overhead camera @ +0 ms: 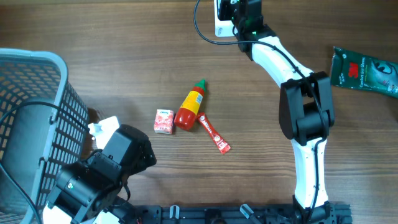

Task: Scan the item barcode
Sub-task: 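Place the wipes pack at the far right beside the glove pack, then grasp the red chili sauce bottle with the right gripper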

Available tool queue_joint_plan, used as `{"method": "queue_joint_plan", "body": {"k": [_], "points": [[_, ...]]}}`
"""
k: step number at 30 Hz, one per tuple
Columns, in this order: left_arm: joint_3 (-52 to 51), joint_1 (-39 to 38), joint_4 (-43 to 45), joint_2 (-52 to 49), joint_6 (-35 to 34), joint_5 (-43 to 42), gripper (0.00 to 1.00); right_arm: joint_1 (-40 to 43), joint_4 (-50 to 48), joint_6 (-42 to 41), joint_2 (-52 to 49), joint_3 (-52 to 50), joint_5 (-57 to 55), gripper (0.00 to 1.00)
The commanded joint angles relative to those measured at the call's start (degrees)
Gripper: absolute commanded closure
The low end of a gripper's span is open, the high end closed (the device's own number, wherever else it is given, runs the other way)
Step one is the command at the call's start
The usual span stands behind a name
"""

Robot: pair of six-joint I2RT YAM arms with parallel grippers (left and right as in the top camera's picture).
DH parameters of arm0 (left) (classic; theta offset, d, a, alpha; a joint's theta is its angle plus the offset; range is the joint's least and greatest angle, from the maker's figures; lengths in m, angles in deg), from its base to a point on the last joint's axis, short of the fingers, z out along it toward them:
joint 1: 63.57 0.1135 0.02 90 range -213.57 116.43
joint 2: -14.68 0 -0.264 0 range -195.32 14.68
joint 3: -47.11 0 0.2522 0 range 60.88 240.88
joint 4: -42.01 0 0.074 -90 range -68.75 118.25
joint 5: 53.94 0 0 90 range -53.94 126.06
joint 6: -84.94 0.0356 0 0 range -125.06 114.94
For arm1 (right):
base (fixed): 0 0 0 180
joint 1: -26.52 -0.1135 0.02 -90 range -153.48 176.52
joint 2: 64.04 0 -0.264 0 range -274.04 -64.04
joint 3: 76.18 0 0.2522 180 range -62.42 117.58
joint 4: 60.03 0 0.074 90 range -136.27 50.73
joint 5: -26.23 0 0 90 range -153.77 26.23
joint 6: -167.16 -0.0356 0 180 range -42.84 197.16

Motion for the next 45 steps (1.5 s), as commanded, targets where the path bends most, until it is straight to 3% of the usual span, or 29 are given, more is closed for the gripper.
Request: {"method": "queue_joint_plan", "body": {"k": [1,4,6,11,13,19,23,24,25,26,30,34,36,41,45], "points": [[0.2,0.1,0.1,0.1,-0.7,0.3,0.0,0.2,1.8,1.2,0.0,2.2,-6.6,0.95],[0.2,0.1,0.1,0.1,-0.7,0.3,0.0,1.5,8.5,0.9,3.1,2.2,-15.8,0.96],[0.2,0.1,0.1,0.1,-0.7,0.3,0.0,3.7,18.3,-0.8,6.5,2.2,-19.7,0.96],[0.2,0.1,0.1,0.1,-0.7,0.3,0.0,15.1,44.7,-19.1,11.2,2.2,-26.8,0.96],[0.2,0.1,0.1,0.1,-0.7,0.3,0.0,23.0,51.6,-20.1,11.2,1.9,-26.8,0.95],[0.2,0.1,0.1,0.1,-0.7,0.3,0.0,40.9,60.8,-23.5,11.1,-0.1,-26.8,0.95],[0.2,0.1,0.1,0.1,-0.7,0.3,0.0,46.3,63.5,-23.5,11.1,-2.6,-22.5,0.95],[0.2,0.1,0.1,0.1,-0.7,0.3,0.0,46.4,64.3,-23.1,11.4,-2.4,-19.3,0.32],[0.2,0.1,0.1,0.1,-0.7,0.3,0.0,46.2,64.8,-23.0,12.0,-2.4,-16.5,0.13],[0.2,0.1,0.1,0.1,-0.7,0.3,0.0,45.7,65.0,-23.1,13.2,-2.4,-15.2,0.0],[0.2,0.1,0.1,0.1,-0.7,0.3,0.0,43.5,66.1,-24.6,19.9,-2.4,-14.1,0.0],[0.2,0.1,0.1,0.1,-0.7,0.3,0.0,36.9,68.8,-24.4,24.8,-2.4,16.2,0.0],[0.2,0.1,0.1,0.1,-0.7,0.3,0.0,31.6,71.8,-24.6,24.8,-3.1,21.4,0.0],[0.2,0.1,0.1,0.1,-0.7,0.3,0.0,10.1,73.1,-24.6,24.7,-7.8,28.2,0.0],[0.2,0.1,0.1,0.1,-0.7,0.3,0.0,-5.5,67.3,-27.9,24.7,-16.2,28.2,0.0]]}}
